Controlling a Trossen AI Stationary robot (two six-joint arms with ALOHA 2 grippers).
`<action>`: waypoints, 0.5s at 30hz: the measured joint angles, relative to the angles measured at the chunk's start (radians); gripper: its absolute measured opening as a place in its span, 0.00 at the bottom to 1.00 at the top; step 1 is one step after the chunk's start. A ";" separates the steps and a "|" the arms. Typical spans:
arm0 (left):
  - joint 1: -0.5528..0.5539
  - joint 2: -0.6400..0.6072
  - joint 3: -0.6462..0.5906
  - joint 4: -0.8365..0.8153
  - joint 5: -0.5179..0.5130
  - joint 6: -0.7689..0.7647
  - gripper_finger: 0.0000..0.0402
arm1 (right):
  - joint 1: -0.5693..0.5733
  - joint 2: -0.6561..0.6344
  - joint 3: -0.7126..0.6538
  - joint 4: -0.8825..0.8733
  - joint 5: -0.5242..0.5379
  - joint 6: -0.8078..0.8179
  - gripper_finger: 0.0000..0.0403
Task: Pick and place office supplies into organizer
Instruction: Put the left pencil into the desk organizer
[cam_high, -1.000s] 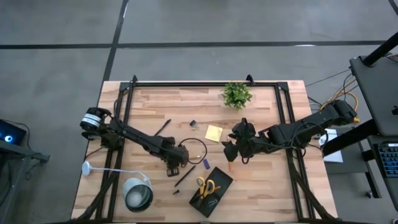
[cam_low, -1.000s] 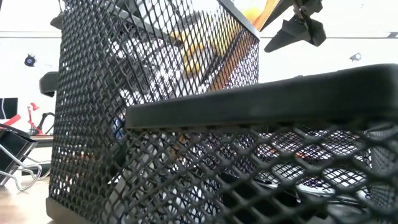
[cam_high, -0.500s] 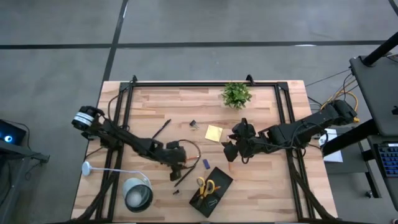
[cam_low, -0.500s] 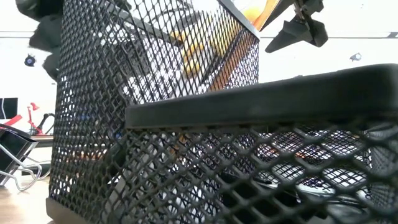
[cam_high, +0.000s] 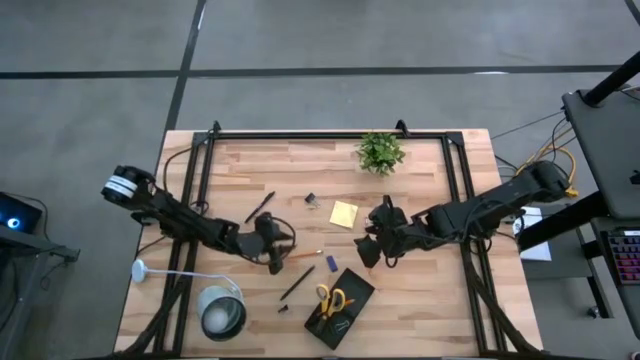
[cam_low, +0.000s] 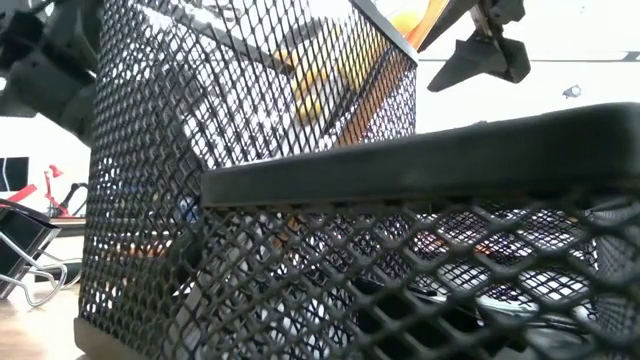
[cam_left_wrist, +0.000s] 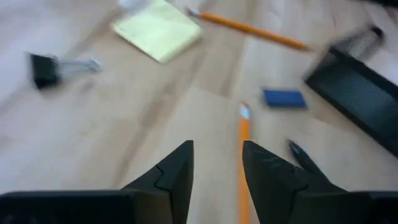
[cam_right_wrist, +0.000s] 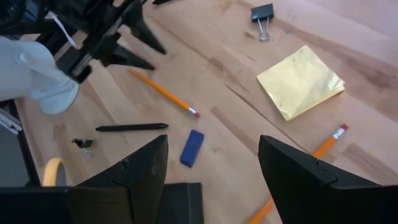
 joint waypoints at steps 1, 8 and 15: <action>-0.003 0.006 -0.017 0.038 -0.017 0.000 0.30 | 0.000 0.006 0.000 0.008 0.000 0.000 0.58; -0.047 0.133 -0.103 0.368 -0.026 0.000 0.30 | -0.001 0.063 -0.001 0.030 -0.044 0.034 0.58; -0.114 0.257 -0.098 0.458 -0.056 -0.001 0.30 | -0.001 0.148 0.004 0.059 -0.179 0.028 0.58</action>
